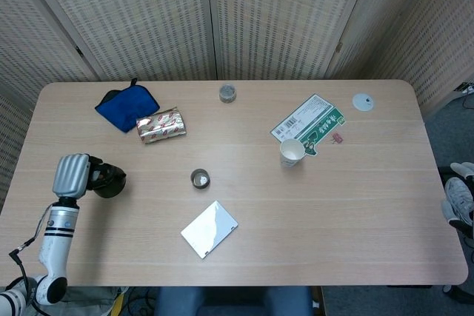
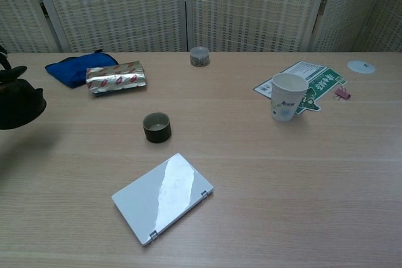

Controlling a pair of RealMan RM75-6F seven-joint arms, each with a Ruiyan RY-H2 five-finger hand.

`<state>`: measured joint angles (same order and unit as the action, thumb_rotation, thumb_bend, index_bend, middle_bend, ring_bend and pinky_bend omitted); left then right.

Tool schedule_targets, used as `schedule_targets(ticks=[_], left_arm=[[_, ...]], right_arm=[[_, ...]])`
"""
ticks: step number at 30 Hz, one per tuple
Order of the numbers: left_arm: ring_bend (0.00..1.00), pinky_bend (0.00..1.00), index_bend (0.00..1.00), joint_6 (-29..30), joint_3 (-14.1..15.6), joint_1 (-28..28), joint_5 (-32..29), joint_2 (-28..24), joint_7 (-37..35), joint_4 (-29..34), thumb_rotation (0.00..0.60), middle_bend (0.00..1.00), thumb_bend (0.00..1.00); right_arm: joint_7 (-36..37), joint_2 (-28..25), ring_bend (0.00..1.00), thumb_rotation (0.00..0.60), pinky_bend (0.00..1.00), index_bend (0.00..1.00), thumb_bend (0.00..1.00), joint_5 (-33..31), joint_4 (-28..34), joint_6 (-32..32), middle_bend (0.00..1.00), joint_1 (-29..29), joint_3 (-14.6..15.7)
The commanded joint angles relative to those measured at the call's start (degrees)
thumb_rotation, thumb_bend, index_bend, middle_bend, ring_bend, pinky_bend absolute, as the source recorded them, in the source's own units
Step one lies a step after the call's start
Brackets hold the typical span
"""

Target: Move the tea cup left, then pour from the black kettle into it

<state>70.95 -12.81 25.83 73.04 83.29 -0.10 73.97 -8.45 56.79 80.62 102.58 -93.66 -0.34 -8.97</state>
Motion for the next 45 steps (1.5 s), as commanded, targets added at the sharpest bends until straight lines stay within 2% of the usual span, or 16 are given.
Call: schedule_targets(ticks=[1, 13, 27, 38, 45], left_arm=[[1.0, 0.63, 1.0, 0.1, 0.3, 0.1, 0.6, -0.4, 0.0, 0.6, 0.493, 1.0, 0.36], [1.0, 0.64, 1.0, 0.1, 1.3, 1.8, 4.6, -1.5, 1.4, 4.1, 0.568, 1.0, 0.38], [1.0, 0.64, 1.0, -2.5, 0.6, 6.6, 6.5, 0.3, 5.9, 6.3, 0.56, 1.0, 0.38], [1.0, 0.65, 1.0, -4.8, 0.0, 10.6, 5.9, 4.7, 10.1, 3.7, 0.564, 1.0, 0.38], [1.0, 0.65, 1.0, -4.5, 0.3, 12.9, 7.4, 8.2, 12.8, -0.9, 0.561, 1.0, 0.38]], right_arm=[[0.1, -0.1, 0.16, 0.6, 0.19, 0.26, 0.26, 0.1, 0.0, -0.2, 0.24, -0.1, 0.0], [0.4, -0.3, 0.16, 0.6, 0.19, 0.26, 0.26, 0.1, 0.0, -0.5, 0.24, -0.5, 0.0], [0.5, -0.4, 0.16, 0.6, 0.19, 0.26, 0.26, 0.7, 0.3, -1.3, 0.24, -1.2, 0.4], [0.4, -0.6, 0.16, 0.6, 0.19, 0.26, 0.26, 1.2, 0.6, -1.8, 0.24, -1.6, 0.6], [0.5, -0.6, 0.16, 0.6, 0.19, 0.26, 0.26, 0.9, 0.4, -1.6, 0.24, -1.7, 0.5]])
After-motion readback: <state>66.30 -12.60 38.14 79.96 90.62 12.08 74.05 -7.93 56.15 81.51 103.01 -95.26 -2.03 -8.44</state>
